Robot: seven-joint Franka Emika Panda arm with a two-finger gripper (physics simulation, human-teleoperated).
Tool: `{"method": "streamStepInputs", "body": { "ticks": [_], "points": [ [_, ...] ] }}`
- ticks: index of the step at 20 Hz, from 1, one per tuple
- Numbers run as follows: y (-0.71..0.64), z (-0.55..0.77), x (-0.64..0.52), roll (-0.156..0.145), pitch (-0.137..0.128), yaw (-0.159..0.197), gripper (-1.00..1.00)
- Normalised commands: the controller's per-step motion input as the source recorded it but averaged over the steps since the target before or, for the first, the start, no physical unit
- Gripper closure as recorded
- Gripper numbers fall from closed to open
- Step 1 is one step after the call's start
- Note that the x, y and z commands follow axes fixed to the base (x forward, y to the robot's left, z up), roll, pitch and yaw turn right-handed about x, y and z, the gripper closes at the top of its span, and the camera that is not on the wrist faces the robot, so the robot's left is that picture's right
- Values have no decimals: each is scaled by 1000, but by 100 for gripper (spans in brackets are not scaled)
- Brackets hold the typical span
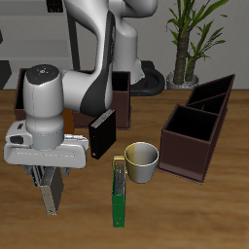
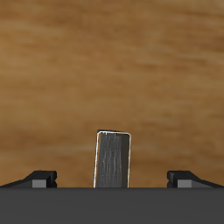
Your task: Place the yellow book into the left desk caddy's back compartment
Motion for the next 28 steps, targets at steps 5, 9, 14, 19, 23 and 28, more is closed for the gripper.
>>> {"method": "streamStepInputs", "body": {
  "ticks": [5,9,14,19,23,28],
  "points": [
    [-63,-225,51,-3,64,-13,-100],
    [62,-107,33,19,41,-34,100],
    [-45,-39,22,-5,10,-2,100],
    [25,48,-18,0,-1,-8,100],
    [248,304,-84,20,-24,-11,100],
    [402,631,-210,30,-57,-6,100]
  ]
}}
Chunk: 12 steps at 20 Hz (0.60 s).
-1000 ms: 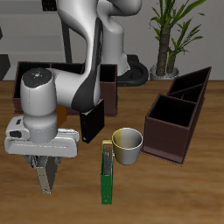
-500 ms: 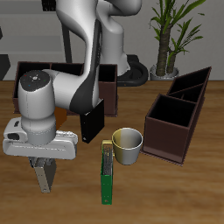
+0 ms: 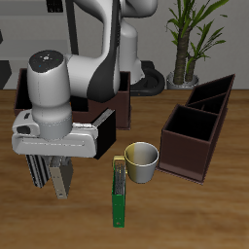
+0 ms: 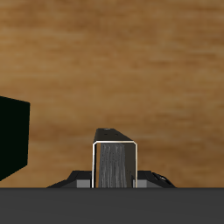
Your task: Place the yellow book into the left desk caddy's back compartment
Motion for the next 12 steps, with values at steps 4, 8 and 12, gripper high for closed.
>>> {"method": "streamStepInputs", "body": {
  "ticks": [4,8,12],
  "points": [
    [264,526,-198,-2,-33,-23,100],
    [320,504,-270,7,-25,5,100],
    [391,494,-414,-3,-6,-27,100]
  ]
}}
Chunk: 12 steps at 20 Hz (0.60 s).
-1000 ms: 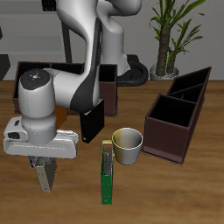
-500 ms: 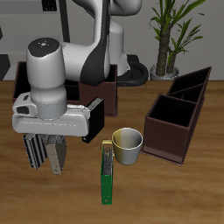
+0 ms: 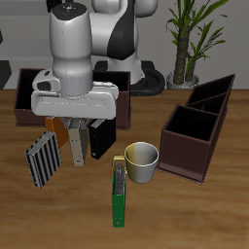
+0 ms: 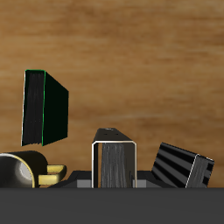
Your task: Place the yellow book into the left desk caddy's back compartment
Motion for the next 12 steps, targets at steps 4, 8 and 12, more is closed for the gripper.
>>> {"method": "streamStepInputs", "body": {
  "ticks": [4,8,12],
  "points": [
    [326,371,-380,-7,31,9,100],
    [183,266,-309,7,-9,2,100],
    [186,280,-369,5,-12,-17,100]
  ]
}}
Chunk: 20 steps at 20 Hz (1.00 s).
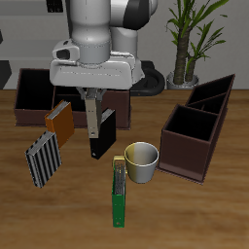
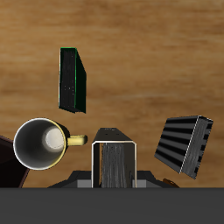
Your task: Place the yellow book into the left desk caddy's back compartment
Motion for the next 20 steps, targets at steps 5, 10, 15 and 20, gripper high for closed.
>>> {"method": "streamStepInputs", "body": {
  "ticks": [5,10,15,20],
  "points": [
    [139,160,-460,-55,-1,-23,100],
    [162,-11,-353,-62,12,-5,100],
    [519,-2,-502,26,-26,22,100],
    [495,164,-376,65,-40,-24,100]
  ]
}}
